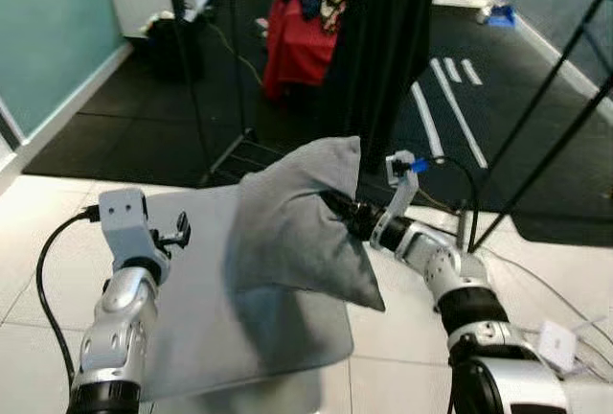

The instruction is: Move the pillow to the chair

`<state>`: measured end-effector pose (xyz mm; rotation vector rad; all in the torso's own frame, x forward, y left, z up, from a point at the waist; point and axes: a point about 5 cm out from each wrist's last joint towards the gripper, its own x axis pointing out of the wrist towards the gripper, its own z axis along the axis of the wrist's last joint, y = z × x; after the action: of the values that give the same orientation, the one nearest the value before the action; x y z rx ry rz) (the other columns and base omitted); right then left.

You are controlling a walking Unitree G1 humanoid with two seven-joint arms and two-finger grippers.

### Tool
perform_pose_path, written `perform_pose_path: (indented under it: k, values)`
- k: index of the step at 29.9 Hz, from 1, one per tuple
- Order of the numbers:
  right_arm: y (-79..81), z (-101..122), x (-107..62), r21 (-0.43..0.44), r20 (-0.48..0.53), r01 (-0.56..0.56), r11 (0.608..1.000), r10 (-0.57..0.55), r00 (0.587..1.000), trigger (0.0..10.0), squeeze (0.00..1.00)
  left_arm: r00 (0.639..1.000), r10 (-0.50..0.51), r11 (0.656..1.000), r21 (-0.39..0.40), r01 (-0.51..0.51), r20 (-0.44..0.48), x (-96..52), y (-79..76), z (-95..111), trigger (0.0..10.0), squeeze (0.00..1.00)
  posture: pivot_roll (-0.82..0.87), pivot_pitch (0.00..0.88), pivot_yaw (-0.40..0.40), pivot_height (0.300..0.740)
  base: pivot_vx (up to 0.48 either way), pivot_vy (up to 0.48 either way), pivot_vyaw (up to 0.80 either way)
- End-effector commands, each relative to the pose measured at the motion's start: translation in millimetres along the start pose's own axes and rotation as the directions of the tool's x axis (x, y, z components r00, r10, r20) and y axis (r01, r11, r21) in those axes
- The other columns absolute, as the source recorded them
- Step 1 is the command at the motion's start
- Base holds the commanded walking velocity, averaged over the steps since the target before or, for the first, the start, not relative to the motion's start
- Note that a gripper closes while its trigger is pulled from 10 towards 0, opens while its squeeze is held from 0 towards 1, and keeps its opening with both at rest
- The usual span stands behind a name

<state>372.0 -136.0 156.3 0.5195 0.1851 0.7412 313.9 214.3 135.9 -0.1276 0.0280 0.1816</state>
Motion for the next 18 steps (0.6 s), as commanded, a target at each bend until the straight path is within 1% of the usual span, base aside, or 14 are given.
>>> perform_pose_path:
  k: [1, 3, 4, 5, 6, 10, 12, 18]
  values:
    - [5.7, 10.2, 1.1, -0.037, 0.041, -0.036, 0.999, 0.038, 0.998, 10.0, 0.0, 1.0, 0.011, 1.0, 0.02, -0.011, -0.023, -3.7, 3.4, -8.4, 10.0, 0.0, -0.14, 0.057, -0.045, 0.74, 0.0, 0.0, 0.0]
    - [5.7, 12.3, 0.9, -0.057, 0.059, -0.026, 0.998, 0.029, 0.998, 10.0, 0.0, 1.0, 0.01, 1.0, 0.022, -0.009, -0.024, -4.1, 3.0, -9.6, 10.0, 0.0, -0.14, 0.055, -0.048, 0.74, 0.0, 0.0, 0.0]
    - [5.7, 12.3, 0.9, -0.057, 0.059, -0.026, 0.998, 0.029, 0.998, 10.0, 0.0, 1.0, 0.01, 1.0, 0.022, -0.009, -0.024, -4.1, 3.0, -9.6, 10.0, 0.0, -0.14, 0.055, -0.048, 0.74, 0.0, 0.0, 0.0]
    - [4.7, 16.3, -0.5, -0.058, 0.093, -0.013, 0.998, 0.018, 0.995, 10.0, 0.0, 1.0, 0.006, 1.0, 0.021, -0.005, -0.025, -4.9, 2.9, -10.3, 10.0, 0.0, -0.14, 0.054, -0.049, 0.74, 0.0, 0.0, 0.0]
    - [4.7, 16.3, -0.5, -0.058, 0.093, -0.013, 0.998, 0.018, 0.995, 10.0, 0.0, 1.0, 0.006, 1.0, 0.021, -0.005, -0.025, -4.9, 2.9, -10.3, 10.0, 0.0, -0.14, 0.054, -0.049, 0.74, 0.0, 0.0, 0.0]
    - [5.6, 13.9, -1.4, -0.087, 0.071, -0.015, 0.996, 0.021, 0.997, 10.0, 0.0, 1.0, -0.015, 1.0, 0.021, 0.015, -0.027, -7.0, 2.0, -11.0, 10.0, 0.0, -0.14, 0.053, -0.05, 0.74, 0.0, 0.0, 0.77]
    - [6.1, 13.2, -1.5, -0.09, 0.068, -0.017, 0.996, 0.023, 0.997, 10.0, 0.0, 0.999, -0.02, 1.0, 0.023, 0.02, -0.027, -7.4, 1.5, -11.1, 10.0, 0.0, -0.14, 0.053, -0.05, 0.74, 0.0, -0.262, 0.8]
    - [7.8, 10.4, -1.6, -0.097, 0.059, -0.023, 0.995, 0.029, 0.998, 10.0, 0.0, 0.999, -0.025, 0.999, 0.025, 0.025, -0.027, -7.6, -0.1, -11.2, 10.0, 0.0, -0.14, 0.055, -0.047, 0.74, 0.0, -0.41, 0.8]
